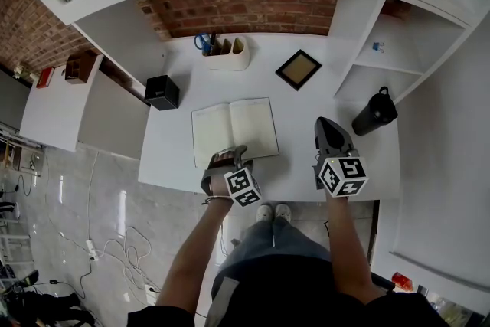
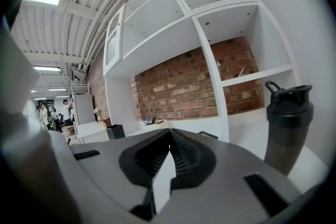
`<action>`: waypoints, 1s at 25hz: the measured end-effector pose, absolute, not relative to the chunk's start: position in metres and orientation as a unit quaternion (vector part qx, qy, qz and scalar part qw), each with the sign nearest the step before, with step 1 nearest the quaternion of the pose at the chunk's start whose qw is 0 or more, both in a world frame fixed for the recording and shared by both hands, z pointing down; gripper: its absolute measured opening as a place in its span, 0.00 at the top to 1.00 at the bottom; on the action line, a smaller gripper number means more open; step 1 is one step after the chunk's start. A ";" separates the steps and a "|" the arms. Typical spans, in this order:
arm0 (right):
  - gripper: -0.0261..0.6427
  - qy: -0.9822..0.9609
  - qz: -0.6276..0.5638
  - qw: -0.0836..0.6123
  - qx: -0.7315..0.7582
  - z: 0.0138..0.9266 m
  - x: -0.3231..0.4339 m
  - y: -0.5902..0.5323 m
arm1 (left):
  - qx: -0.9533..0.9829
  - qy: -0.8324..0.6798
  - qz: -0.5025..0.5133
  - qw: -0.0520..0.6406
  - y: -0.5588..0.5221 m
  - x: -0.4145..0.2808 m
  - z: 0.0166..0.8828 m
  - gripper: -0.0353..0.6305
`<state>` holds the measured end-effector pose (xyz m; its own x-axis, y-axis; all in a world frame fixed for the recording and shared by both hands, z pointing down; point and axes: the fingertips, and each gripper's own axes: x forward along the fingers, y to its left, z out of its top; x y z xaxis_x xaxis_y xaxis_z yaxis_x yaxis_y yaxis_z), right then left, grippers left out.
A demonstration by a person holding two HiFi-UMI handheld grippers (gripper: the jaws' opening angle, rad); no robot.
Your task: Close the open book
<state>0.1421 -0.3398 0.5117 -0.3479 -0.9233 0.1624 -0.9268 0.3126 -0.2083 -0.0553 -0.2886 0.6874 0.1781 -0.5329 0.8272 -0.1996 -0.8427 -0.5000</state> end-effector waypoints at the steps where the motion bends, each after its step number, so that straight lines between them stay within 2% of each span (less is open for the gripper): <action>1: 0.96 -0.810 0.134 0.007 0.571 0.512 0.142 -0.339 | -0.750 0.240 -0.599 0.146 -0.289 -0.056 0.688 0.67; 19: 0.96 -0.805 0.144 0.014 0.575 0.522 0.143 -0.334 | -0.716 0.226 -0.633 0.187 -0.296 -0.058 0.696 0.67; 25: 0.96 -0.801 0.148 0.016 0.580 0.526 0.148 -0.335 | -0.712 0.210 -0.639 0.203 -0.288 -0.055 0.702 0.80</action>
